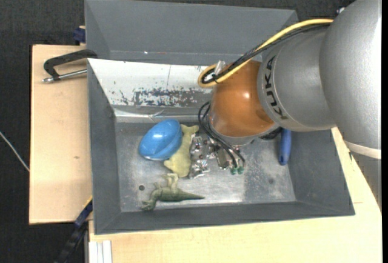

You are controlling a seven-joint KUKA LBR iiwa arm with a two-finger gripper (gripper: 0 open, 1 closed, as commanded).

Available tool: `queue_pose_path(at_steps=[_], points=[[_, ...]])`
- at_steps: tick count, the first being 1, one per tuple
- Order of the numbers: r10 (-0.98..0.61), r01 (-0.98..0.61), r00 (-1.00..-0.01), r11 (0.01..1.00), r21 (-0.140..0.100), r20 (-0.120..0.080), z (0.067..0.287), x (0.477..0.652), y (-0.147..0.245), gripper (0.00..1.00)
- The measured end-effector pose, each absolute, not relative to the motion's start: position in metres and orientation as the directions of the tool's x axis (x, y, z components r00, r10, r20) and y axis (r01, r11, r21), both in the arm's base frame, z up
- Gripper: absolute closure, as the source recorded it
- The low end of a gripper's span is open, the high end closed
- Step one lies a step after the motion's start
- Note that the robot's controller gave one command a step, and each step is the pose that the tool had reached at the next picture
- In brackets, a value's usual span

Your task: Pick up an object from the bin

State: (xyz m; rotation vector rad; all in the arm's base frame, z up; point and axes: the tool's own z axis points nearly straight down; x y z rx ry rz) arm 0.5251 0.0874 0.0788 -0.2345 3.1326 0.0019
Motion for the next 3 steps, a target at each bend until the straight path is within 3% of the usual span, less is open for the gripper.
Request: queue_pose_path(at_steps=[1, 2, 3], points=[[-0.373, -0.373, -0.928, 0.928, -0.002, -0.013, 0.207, 0.536, 0.098, 1.00], [-0.569, -0.569, -0.822, 0.822, 0.003, 0.001, 0.119, 0.552, 0.131, 1.00], [-0.541, -0.541, -0.841, 0.841, -0.004, -0.015, 0.225, 0.561, 0.133, 1.00]])
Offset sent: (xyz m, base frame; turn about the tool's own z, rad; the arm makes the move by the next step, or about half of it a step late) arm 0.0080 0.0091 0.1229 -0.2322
